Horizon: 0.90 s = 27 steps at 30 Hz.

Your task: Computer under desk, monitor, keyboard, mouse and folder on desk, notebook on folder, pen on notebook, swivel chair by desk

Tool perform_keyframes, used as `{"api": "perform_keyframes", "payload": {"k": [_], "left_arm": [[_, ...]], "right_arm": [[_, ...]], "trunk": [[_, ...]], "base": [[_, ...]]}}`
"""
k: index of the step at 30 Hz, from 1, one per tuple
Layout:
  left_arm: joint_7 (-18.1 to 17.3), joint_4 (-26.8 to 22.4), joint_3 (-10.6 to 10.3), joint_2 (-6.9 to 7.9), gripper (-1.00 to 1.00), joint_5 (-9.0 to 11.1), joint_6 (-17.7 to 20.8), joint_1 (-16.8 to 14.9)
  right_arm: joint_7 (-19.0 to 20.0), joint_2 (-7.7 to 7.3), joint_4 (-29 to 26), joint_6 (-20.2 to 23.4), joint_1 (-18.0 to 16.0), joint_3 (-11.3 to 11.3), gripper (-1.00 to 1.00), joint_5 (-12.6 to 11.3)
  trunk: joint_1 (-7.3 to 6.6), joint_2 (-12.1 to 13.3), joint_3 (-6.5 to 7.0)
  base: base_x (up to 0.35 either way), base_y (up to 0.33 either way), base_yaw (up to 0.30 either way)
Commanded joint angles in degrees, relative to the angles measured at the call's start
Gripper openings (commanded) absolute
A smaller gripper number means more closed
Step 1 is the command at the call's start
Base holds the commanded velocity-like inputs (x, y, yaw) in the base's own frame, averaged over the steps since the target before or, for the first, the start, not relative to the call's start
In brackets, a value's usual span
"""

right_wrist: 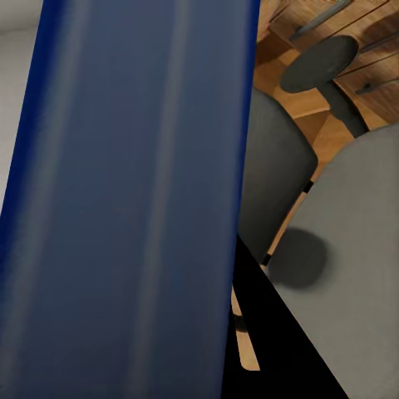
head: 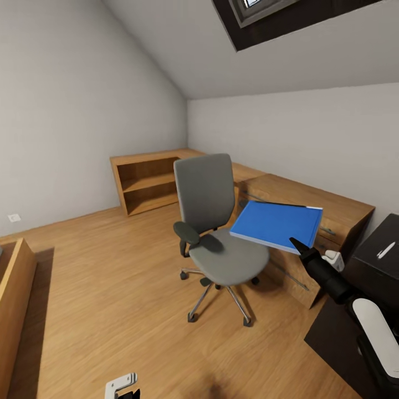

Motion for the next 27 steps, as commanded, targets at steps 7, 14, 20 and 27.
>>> {"api": "perform_keyframes", "payload": {"k": [7, 14, 20, 27], "left_arm": [[0.07, -0.07, 0.13, -0.05, 1.0, 0.16, 0.34, -0.01], [0.07, -0.06, 0.13, -0.05, 1.0, 0.16, 0.34, -0.01], [0.07, -0.02, 0.13, -0.04, 1.0, 0.16, 0.34, -0.01], [0.07, 0.02, 0.13, -0.05, 1.0, 0.16, 0.34, -0.01]], "right_arm": [[-0.27, -0.21, -0.03, 0.43, -0.03, -0.29, -1.0, -0.42], [-0.45, -0.21, -0.03, 0.37, -0.03, -0.34, -1.0, -0.31], [-0.52, -0.2, -0.1, 0.23, -0.03, -0.39, -1.0, -0.3], [-0.38, -0.26, -0.12, 0.35, -0.03, -0.41, -1.0, -0.33]], "trunk": [[-1.55, 2.8, 1.2], [-3.09, 5.6, 2.46], [-4.41, 8.01, 3.37], [-5.94, 10.82, 4.5]], "base": [[0.0, 0.0, -0.001], [0.0, 0.0, -0.003], [0.0, 0.0, -0.158], [0.0, 0.0, -0.073]]}}
